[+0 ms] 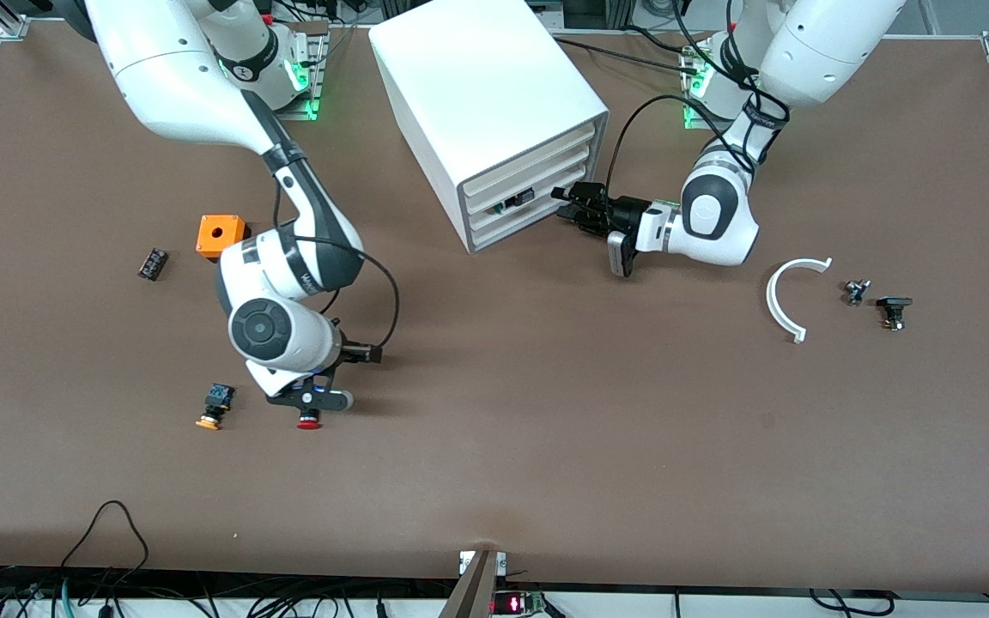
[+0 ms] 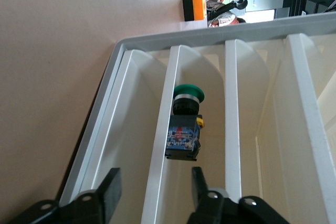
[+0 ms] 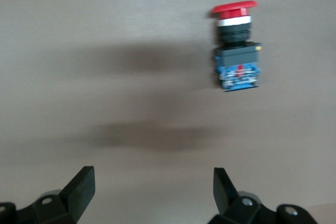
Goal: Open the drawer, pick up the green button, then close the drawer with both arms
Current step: 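Reach the left gripper to the drawer handle while the right gripper lowers, then pull the drawer open with the left gripper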
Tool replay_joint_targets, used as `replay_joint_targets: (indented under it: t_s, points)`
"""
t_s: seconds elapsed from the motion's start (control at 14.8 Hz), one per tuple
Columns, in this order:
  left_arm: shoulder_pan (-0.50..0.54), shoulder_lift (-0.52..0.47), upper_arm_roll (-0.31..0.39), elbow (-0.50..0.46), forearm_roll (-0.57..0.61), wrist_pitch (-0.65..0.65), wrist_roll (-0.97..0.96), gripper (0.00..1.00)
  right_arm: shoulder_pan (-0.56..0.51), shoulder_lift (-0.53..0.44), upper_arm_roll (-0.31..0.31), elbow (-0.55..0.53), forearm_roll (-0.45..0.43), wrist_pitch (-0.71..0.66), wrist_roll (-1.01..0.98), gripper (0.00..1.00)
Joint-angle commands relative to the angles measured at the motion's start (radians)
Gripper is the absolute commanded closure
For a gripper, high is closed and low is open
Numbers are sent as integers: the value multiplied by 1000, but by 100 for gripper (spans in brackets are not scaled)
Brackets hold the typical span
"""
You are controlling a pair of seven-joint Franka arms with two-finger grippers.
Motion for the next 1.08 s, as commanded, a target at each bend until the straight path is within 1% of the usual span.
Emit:
replay_joint_targets:
  t_s: [0.0, 0.14, 0.2, 0.27, 0.34, 0.47, 0.54, 0.81, 0.95, 1.01]
  points:
    - [-13, 6, -12, -19, -47, 13, 35, 42, 37, 19, -5, 22, -3, 35, 49, 0]
    - [-24, 10, -13, -25, -50, 15, 37, 43, 67, 31, -6, 24, -3, 66, 93, 0]
    - [-27, 10, -12, -25, -50, 15, 37, 50, 77, 40, -6, 27, -3, 76, 106, 0]
    - [-36, 12, -13, -25, -50, 15, 37, 60, 87, 44, -6, 35, -3, 79, 123, 0]
    - [-41, 12, -12, -25, -50, 15, 37, 72, 97, 54, -8, 47, -3, 80, 140, 0]
    - [-41, 12, -12, -25, -50, 15, 37, 100, 129, 62, -12, 58, -13, 83, 207, 0]
    - [-41, 12, -12, -23, -50, 15, 34, 100, 144, 71, -12, 77, -32, 86, 285, 0]
    - [-29, 12, 4, 1, -36, 15, 23, 100, 169, 87, -12, 137, -33, 93, 430, 0]
    - [-28, 33, 36, 47, -33, 15, 21, 100, 175, 102, -8, 185, -30, 95, 513, 0]
    - [-27, 62, 59, 87, -10, 18, 23, 100, 176, 106, -6, 205, -28, 95, 539, 0]
